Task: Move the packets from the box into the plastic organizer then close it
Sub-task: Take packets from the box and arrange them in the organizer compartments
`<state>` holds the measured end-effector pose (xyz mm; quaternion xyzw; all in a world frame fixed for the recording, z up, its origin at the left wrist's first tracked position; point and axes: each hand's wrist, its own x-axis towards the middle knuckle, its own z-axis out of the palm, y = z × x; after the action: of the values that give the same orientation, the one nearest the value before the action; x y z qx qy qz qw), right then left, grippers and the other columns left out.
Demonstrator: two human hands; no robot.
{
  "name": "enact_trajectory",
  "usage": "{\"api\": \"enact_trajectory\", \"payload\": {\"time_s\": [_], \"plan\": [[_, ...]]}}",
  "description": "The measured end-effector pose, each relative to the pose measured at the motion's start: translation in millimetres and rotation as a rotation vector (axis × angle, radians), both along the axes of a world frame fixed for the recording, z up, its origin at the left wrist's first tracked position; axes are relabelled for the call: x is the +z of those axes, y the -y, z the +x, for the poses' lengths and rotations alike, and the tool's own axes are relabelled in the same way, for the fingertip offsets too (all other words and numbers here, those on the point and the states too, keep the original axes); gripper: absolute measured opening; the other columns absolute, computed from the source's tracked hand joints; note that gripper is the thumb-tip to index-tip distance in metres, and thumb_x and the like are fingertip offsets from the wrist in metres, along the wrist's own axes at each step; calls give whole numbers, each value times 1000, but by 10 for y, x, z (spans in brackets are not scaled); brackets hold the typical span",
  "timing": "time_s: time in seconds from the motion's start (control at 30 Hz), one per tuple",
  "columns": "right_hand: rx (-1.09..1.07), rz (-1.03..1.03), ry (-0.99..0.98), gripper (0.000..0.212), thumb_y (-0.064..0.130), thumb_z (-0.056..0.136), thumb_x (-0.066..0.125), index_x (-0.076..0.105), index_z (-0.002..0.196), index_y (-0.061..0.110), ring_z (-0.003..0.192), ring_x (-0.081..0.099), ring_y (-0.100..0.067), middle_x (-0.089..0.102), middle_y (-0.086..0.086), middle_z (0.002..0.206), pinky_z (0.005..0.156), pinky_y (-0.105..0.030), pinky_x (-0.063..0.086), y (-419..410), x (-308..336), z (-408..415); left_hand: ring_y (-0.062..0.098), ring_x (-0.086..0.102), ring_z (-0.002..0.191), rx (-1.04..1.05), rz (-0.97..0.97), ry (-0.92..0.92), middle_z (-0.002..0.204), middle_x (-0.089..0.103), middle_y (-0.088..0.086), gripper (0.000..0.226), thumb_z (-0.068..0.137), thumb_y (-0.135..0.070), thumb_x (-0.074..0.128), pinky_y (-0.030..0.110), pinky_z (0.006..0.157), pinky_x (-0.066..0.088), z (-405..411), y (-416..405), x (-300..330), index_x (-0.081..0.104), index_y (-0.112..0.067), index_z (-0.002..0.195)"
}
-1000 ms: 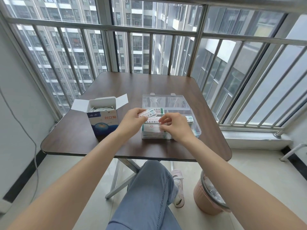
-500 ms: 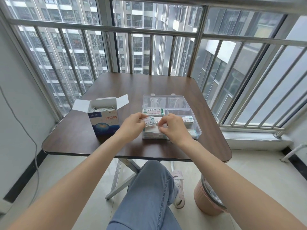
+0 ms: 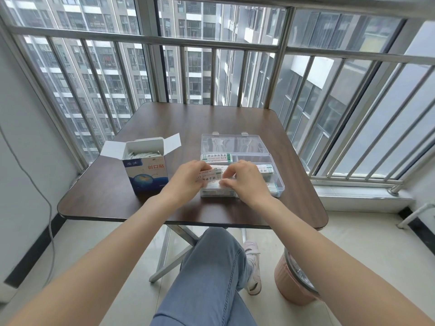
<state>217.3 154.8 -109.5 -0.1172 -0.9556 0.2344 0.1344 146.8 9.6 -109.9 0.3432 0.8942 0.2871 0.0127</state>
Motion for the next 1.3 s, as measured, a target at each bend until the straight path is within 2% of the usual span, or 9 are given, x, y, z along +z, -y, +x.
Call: {"api": "enact_trajectory", "payload": {"time_s": [0.23,0.37,0.5,0.57,0.67,0.8,0.9,1.1,1.3], "plan": [[-3,-43,23,15,24,77,74,72,88,14,96,56,-20,63,-5,98,84,-34,45,-5,25,-31,12,58,99,62,225,60,112,66,4,29,86,-8,66,14,81,39,21,72,25,64,-10,114],[-3,-70,-17,21,26,78,74,71,94,14,91,54,-15,64,-3,97,79,-25,41,-39,63,-6,16,63,98,84,409,246,106,69,5,26,85,-12,68,23,83,46,22,102,21,66,-15,110],[90,-482,-73,35,20,76,77,64,108,18,77,55,-2,62,8,89,70,-12,41,-92,247,75,17,64,92,77,510,367,99,70,5,21,84,-14,70,32,85,50,14,86,68,67,-15,104],[125,-719,-50,37,13,78,75,61,112,17,74,58,-2,64,1,94,63,-12,45,-136,311,112,13,63,81,51,522,384,92,70,2,15,82,-14,71,29,78,50,27,28,126,66,-17,96],[84,-872,-104,23,7,84,68,63,106,11,68,58,-5,65,-6,87,55,-15,48,-224,351,136,16,61,75,24,512,376,85,69,5,12,80,-16,74,32,74,48,51,-108,212,65,-22,86],[-13,-867,-216,16,-4,81,67,65,95,3,59,58,-7,63,-6,71,56,-18,51,-453,383,146,17,53,72,-19,482,348,79,63,8,5,90,-15,62,34,69,46,54,-374,300,66,-18,91],[-48,-870,-228,23,-7,79,68,64,98,4,59,58,-9,60,-5,67,57,-17,52,-620,406,158,17,55,73,3,482,353,77,61,3,9,91,-11,61,38,79,52,23,-559,339,68,-17,91],[-68,-844,-195,30,-11,74,70,63,97,6,66,60,-14,58,-5,72,68,-22,57,-890,357,138,9,53,58,118,488,414,69,59,2,3,88,-8,65,14,54,49,-61,-881,327,67,-7,90],[-158,-727,-112,18,3,79,72,64,87,16,64,63,-14,65,-2,75,48,-17,43,-1040,238,76,17,60,72,184,466,438,86,66,11,14,88,-10,65,33,71,57,-137,-1073,262,70,-2,98]]}}
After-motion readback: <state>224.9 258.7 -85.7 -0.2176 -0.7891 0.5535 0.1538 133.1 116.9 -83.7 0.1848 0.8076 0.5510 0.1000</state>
